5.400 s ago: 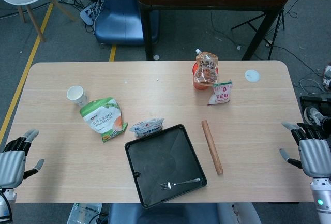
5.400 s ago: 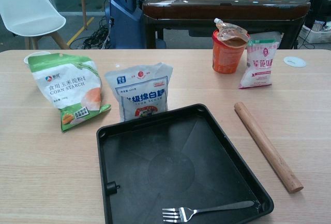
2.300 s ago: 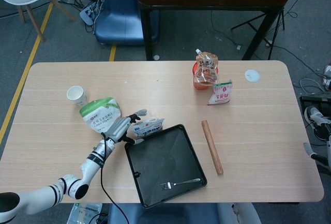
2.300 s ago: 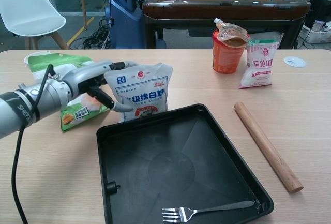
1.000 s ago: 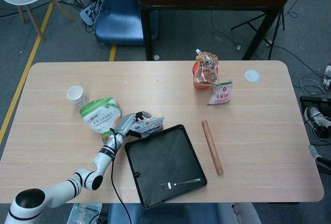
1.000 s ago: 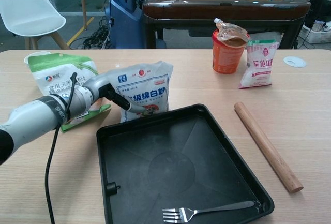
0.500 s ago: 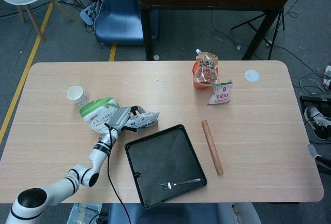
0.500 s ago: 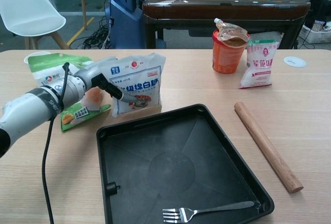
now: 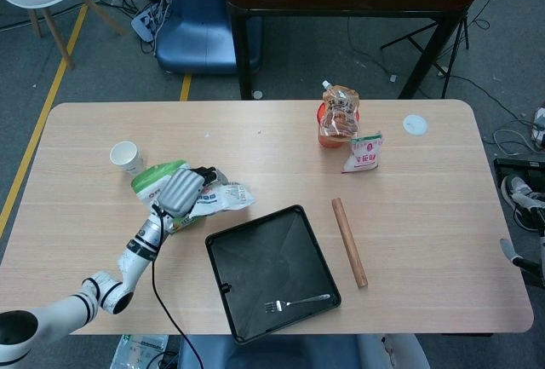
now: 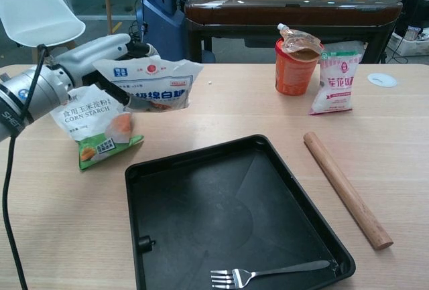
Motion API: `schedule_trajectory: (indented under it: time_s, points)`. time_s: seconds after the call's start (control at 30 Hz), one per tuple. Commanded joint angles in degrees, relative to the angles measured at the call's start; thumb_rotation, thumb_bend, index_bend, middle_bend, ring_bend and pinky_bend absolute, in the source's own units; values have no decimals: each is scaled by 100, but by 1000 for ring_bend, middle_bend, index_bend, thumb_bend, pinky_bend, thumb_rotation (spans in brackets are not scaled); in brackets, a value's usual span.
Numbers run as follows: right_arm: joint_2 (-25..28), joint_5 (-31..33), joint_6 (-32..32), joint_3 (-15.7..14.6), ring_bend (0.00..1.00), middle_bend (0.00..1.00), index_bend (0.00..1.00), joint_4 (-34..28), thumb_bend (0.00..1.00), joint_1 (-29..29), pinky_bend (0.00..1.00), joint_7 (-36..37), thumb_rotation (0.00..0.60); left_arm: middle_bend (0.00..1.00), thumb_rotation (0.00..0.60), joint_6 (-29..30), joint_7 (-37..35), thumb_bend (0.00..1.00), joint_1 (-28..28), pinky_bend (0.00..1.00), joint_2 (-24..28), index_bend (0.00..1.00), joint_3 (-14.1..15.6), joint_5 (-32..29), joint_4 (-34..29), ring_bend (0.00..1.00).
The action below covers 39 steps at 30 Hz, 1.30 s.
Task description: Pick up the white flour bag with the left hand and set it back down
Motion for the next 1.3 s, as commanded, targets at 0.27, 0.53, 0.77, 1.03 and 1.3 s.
schedule_trajectory:
  time_s: [0.27, 0.53, 0.77, 1.03, 1.3]
  points:
    - [-11, -68, 75, -29, 185, 304, 240, 20, 249, -50, 162, 61, 600, 584, 600, 716, 2643, 175, 214, 608, 233, 495, 256, 507, -895, 504]
    - [-40, -83, 108, -49, 186, 304, 240, 75, 249, -94, 162, 133, 600, 592, 600, 891, 4106, 175, 211, 612, 330, 502, 496, 1016, -1104, 509]
    - [-56, -100, 121, -53, 185, 305, 240, 80, 249, -106, 162, 141, 600, 593, 600, 696, 5467, 175, 261, 613, 415, 495, 631, 1160, -1326, 509]
    - [-67, -84, 121, -56, 186, 305, 240, 67, 249, -125, 162, 137, 600, 593, 600, 300, 6685, 175, 338, 613, 537, 481, 847, 1249, -1597, 508]
    - [-69, -81, 134, -49, 186, 305, 240, 65, 249, -137, 162, 135, 600, 606, 600, -102, 7777, 175, 518, 613, 636, 480, 808, 885, -2069, 508]
